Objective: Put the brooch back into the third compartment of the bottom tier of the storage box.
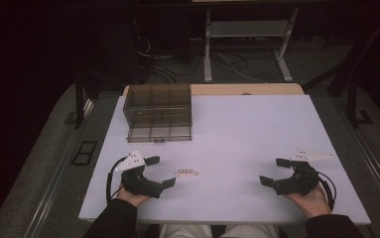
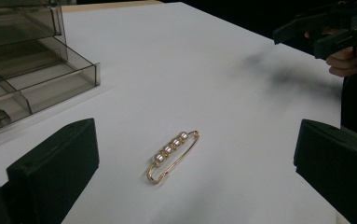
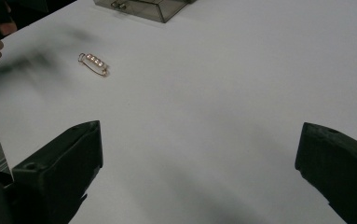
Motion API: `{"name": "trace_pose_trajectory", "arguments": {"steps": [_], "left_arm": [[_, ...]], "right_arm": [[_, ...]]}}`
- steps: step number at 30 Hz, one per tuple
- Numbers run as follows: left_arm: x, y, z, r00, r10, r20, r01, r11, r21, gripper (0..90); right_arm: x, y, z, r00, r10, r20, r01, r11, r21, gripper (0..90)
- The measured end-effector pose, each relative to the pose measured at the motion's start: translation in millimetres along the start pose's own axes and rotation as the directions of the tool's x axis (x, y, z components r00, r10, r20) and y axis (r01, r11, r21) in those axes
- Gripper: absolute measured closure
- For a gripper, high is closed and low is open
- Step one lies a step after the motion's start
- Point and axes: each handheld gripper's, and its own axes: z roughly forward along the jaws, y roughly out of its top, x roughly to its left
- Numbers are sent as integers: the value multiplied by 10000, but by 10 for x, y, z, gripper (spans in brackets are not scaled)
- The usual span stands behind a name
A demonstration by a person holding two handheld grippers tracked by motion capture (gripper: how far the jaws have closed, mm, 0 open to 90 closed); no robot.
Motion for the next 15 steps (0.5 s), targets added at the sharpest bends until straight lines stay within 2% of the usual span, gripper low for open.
{"name": "trace_pose_trajectory", "arguments": {"steps": [15], "left_arm": [[0,3,-10,10000,-29,13,29,10000,-55,0]], "right_arm": [[-1,-7,-14,10000,-52,25,52,10000,67,2]]}}
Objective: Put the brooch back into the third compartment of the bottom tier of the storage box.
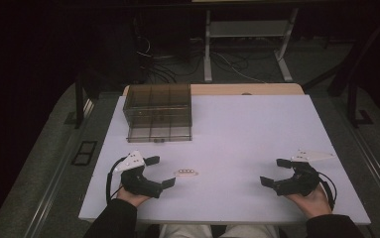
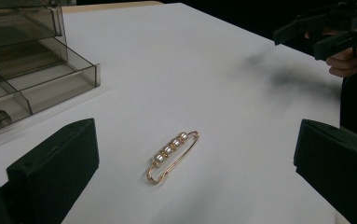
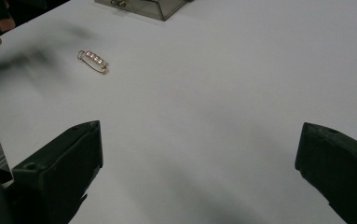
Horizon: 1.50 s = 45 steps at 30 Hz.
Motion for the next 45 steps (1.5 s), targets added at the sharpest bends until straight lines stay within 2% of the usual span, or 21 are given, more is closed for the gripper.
{"name": "trace_pose_trajectory", "arguments": {"steps": [4,11,17,26,35,45], "left_arm": [[-9,5,6,10000,71,-9,-71,10000,33,0],[-8,67,0,9989,349,-318,-337,9987,370,0],[-20,156,25,9976,612,-337,-591,9963,616,0],[4,264,86,9974,691,-203,-669,9933,938,0],[27,337,201,9967,809,-27,-797,9865,1431,0],[42,435,317,9937,1091,254,-1120,9737,1982,0]], "right_arm": [[6,-10,-9,10000,-9,27,9,10000,-26,2],[29,-25,-38,10000,2,-29,-2,10000,16,2],[21,-26,-62,10000,4,-20,-4,10000,-40,2],[24,-31,-78,10000,14,-66,-14,10000,-14,2],[28,-32,-81,9999,6,-101,-6,10000,5,2],[34,-34,-84,9999,-12,-138,12,10000,0,2]]}}
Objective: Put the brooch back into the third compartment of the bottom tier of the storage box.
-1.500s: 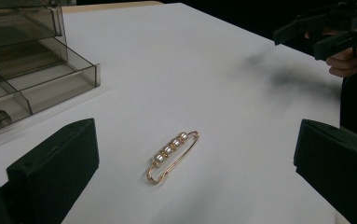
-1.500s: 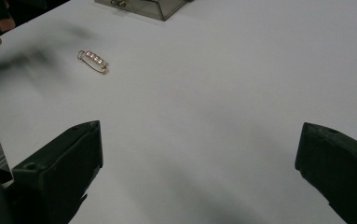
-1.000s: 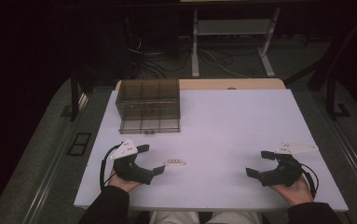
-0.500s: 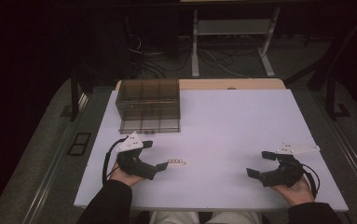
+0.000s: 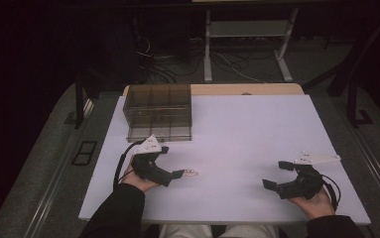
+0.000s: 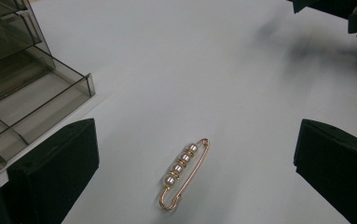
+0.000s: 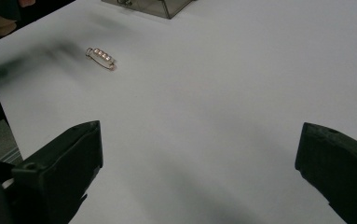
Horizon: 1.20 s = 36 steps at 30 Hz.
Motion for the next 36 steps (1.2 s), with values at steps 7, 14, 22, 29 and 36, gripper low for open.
{"name": "trace_pose_trajectory", "arguments": {"steps": [7,14,22,29,36], "left_arm": [[25,59,89,9997,170,169,-177,9991,389,0],[59,117,184,9990,285,346,-311,9965,778,0],[79,148,286,9979,424,493,-481,9917,1190,0],[77,129,354,9969,511,597,-598,9863,1540,0],[81,109,431,9949,636,789,-780,9778,1947,0]], "right_arm": [[1,1,4,10000,-20,-13,20,10000,52,2],[1,0,3,10000,-26,-22,26,10000,54,2],[2,0,4,10000,-48,-34,48,10000,69,3],[6,1,4,9999,-113,-15,113,9999,11,3],[11,1,6,9999,-117,-46,118,9999,73,3]]}}
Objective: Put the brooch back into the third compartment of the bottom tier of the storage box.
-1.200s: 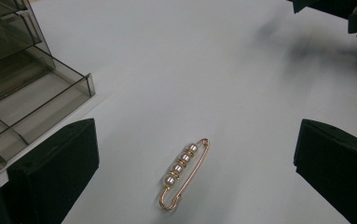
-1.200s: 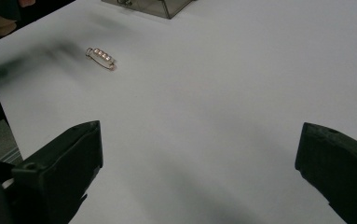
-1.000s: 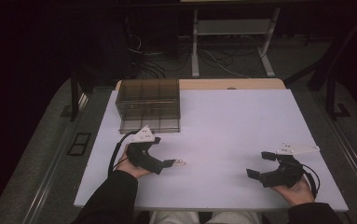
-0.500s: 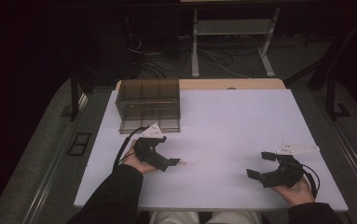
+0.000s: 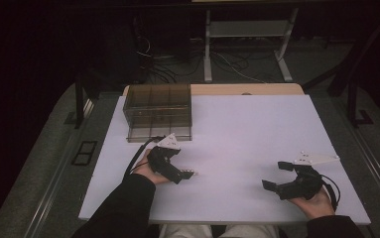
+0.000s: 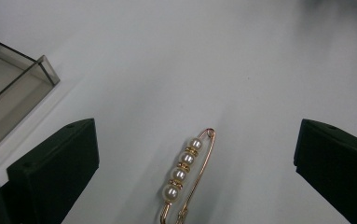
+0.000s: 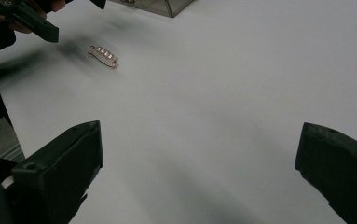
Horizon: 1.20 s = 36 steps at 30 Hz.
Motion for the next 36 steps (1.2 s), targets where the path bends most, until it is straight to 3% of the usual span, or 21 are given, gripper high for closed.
{"name": "trace_pose_trajectory", "arguments": {"steps": [25,36], "left_arm": [[73,-68,170,9976,229,659,-304,9929,1150,3],[29,-73,199,9954,506,818,-627,9864,1522,138]], "right_arm": [[10,-4,16,9999,-111,-20,111,9999,82,3],[16,-3,26,9999,-119,-26,120,9998,140,2]]}}
